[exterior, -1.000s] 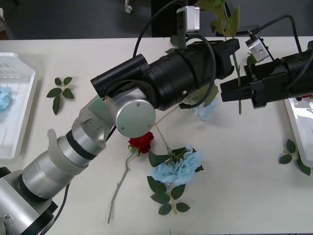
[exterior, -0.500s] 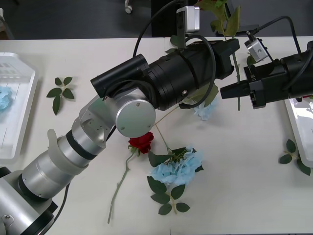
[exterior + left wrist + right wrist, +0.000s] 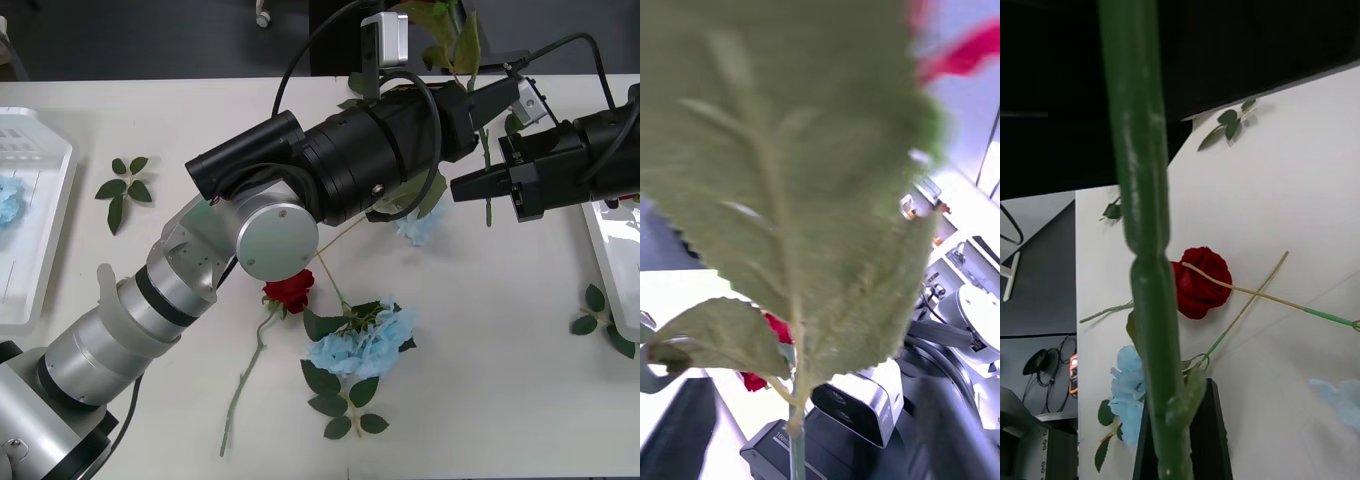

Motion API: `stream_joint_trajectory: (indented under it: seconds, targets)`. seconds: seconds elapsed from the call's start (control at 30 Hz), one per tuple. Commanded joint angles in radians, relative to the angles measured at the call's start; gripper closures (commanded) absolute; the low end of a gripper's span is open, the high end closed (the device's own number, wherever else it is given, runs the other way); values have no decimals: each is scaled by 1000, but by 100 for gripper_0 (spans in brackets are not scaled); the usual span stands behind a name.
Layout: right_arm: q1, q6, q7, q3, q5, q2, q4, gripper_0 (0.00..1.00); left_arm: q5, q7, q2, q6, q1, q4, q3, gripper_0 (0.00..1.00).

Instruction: Place the red flowers into the right box and the blue flowers into the left box. If a person shows an open palm, hand one flower to the person first, then continue sorting.

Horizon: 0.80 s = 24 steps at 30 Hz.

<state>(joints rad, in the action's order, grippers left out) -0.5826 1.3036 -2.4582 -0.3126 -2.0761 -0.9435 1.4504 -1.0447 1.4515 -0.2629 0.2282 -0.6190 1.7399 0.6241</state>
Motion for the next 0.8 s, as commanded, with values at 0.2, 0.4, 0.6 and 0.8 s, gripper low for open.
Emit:
stream_joint_trajectory:
  seconds: [0.2, 0.4, 0.6, 0.8]
  targets:
    - [6, -1, 59, -2, 22, -32, 5, 100, -5, -57, -19, -15, -47, 13, 16, 0]
    - [-16, -1, 77, 30, 97, -37, -99, 100, -5, -57, -19, -15, -47, 13, 16, 0]
    - [-26, -1, 103, 61, 197, -84, -231, 100, 3, -62, -44, -13, -36, -2, -3, 0]
    - [-19, 11, 122, 63, 206, -155, -403, 100, -64, -68, -137, 338, -38, 99, -173, 0]
